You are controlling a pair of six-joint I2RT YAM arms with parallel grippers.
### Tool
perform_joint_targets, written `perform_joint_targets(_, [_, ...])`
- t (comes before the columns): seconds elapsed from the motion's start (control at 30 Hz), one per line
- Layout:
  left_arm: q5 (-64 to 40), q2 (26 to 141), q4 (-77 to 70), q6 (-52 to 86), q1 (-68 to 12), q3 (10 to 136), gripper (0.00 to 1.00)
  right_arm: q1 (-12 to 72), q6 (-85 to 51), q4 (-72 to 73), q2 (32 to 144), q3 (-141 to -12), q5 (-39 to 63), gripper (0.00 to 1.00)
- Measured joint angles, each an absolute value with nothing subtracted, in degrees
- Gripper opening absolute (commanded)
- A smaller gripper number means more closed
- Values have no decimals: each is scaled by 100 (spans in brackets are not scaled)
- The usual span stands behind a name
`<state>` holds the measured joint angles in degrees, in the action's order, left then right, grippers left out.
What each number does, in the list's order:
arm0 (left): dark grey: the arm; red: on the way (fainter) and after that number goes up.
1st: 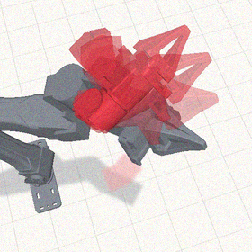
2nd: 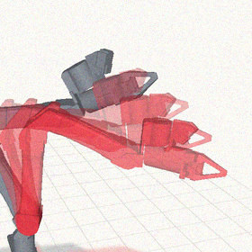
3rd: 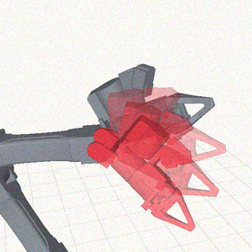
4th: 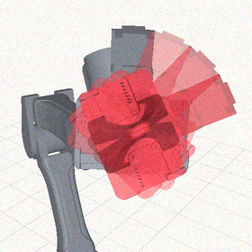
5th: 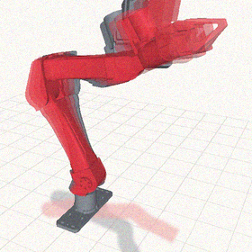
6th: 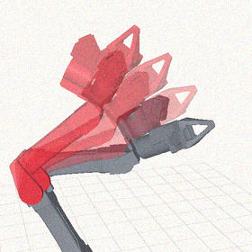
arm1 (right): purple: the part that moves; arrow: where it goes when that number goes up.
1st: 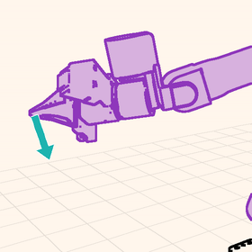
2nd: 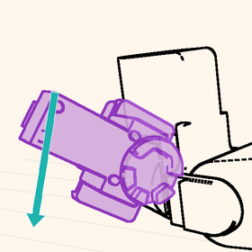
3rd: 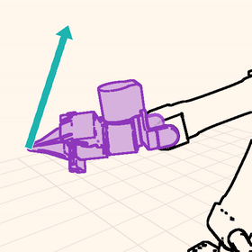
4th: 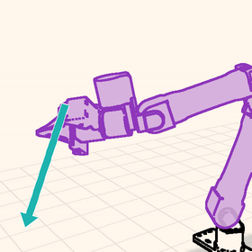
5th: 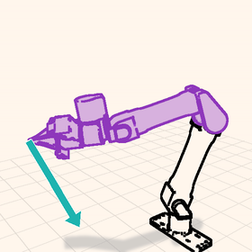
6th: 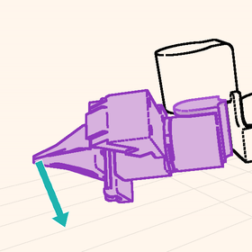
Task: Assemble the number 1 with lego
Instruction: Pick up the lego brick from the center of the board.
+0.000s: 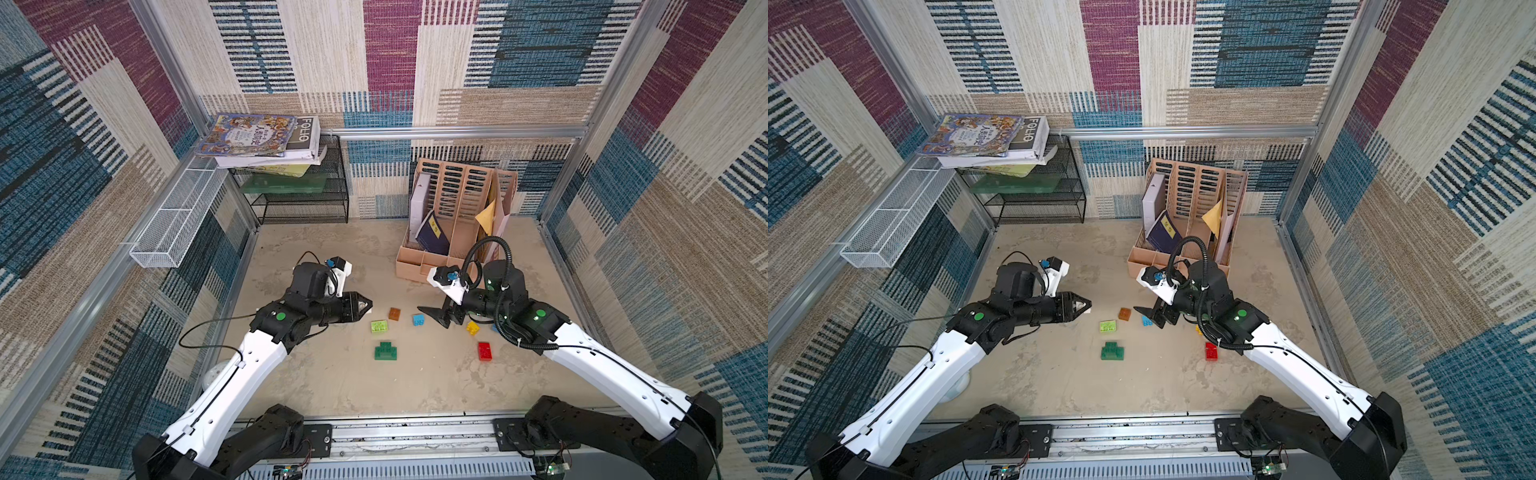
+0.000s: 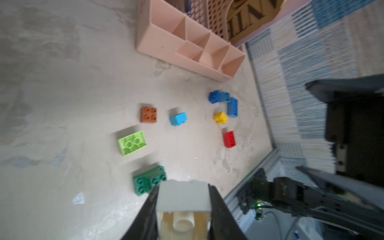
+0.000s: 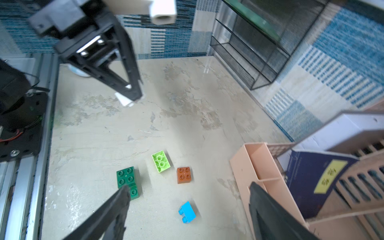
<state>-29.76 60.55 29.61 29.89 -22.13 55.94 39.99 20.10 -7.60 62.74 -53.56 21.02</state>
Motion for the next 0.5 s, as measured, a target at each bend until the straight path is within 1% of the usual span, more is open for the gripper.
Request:
perform_joint_targets(0.17, [-4283, 6080, 1778, 3671, -2137, 5345, 36, 4202, 2620, -744, 6442, -5616, 2580, 89])
perform_joint_targets(0.27, [-4834, 6106, 1151, 4064, -2130, 5210, 35, 4281, 2801, -694, 6600, -5802, 2751, 87])
perform_joint_targets(0.5, [-5616, 6084, 167, 4696, -2132, 5059, 35, 4346, 2923, -475, 6899, -6130, 3199, 75])
